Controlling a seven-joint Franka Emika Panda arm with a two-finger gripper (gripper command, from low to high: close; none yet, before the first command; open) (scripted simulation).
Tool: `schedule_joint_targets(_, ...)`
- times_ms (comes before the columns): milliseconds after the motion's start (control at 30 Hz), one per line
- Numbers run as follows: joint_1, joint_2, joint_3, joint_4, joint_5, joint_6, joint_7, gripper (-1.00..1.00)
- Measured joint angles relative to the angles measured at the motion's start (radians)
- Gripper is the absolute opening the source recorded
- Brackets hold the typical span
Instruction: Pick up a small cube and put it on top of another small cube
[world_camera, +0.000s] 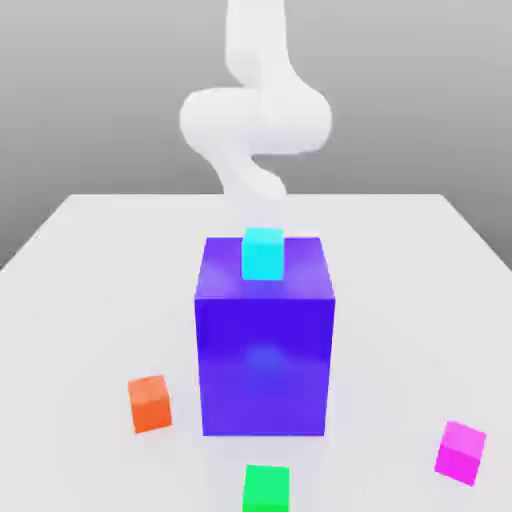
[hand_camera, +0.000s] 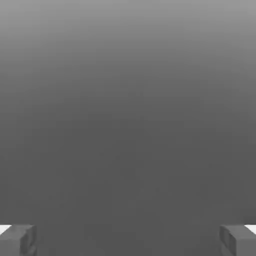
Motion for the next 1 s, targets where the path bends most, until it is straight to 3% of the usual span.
schedule_joint_targets(567, 0.194, 0.622, 0.115, -0.060, -0.031, 0.227, -0.271, 0.00)
schedule_joint_targets(867, 0.293, 0.952, 0.165, -0.091, -0.106, 0.344, -0.372, 0.00)
schedule_joint_targets(1000, 0.331, 1.098, 0.142, -0.075, -0.156, 0.434, -0.360, 0.00)
